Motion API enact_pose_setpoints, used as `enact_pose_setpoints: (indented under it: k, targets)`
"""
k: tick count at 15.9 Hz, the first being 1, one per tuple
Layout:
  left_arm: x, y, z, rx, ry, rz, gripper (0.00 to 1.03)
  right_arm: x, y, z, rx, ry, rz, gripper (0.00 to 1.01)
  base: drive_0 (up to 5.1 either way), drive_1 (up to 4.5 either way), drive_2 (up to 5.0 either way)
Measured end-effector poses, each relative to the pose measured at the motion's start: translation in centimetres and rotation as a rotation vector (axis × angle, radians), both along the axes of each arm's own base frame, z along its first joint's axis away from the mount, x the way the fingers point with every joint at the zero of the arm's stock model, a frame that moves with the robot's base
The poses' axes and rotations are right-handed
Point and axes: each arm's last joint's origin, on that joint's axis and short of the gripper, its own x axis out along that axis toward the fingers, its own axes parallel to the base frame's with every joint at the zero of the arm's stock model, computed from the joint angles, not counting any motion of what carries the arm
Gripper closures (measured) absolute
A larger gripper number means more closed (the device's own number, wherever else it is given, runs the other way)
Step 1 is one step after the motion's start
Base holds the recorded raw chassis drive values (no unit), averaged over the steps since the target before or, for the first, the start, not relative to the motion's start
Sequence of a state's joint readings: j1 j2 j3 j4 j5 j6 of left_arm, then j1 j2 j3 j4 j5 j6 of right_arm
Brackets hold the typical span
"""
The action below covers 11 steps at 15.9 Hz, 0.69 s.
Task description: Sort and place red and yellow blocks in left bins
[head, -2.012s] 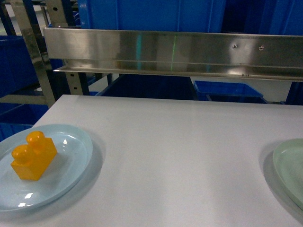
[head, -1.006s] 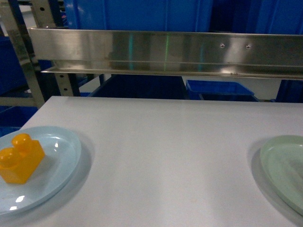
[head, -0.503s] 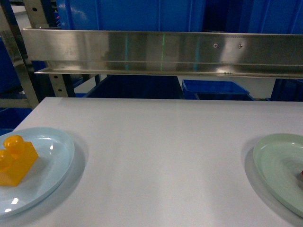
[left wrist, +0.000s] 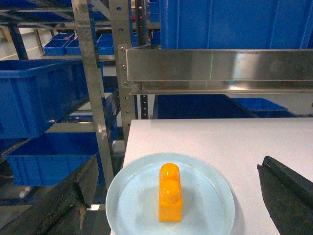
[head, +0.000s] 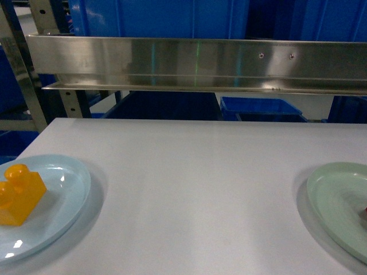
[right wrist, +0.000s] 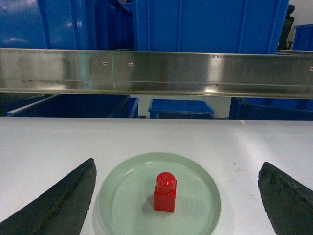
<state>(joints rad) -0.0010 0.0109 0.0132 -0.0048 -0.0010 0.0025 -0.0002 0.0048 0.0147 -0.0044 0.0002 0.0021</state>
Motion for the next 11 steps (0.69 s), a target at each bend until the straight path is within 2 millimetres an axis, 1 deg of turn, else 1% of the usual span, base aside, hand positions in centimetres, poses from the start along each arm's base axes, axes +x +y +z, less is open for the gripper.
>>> enact_pose_setpoints:
  k: [11]
  targets:
    - [0.00,0.00,0.00,0.000,0.000,0.000,0.05,0.00,0.00,0.00,0.000,0.000,0.000,0.03,0.0,0.00,0.0]
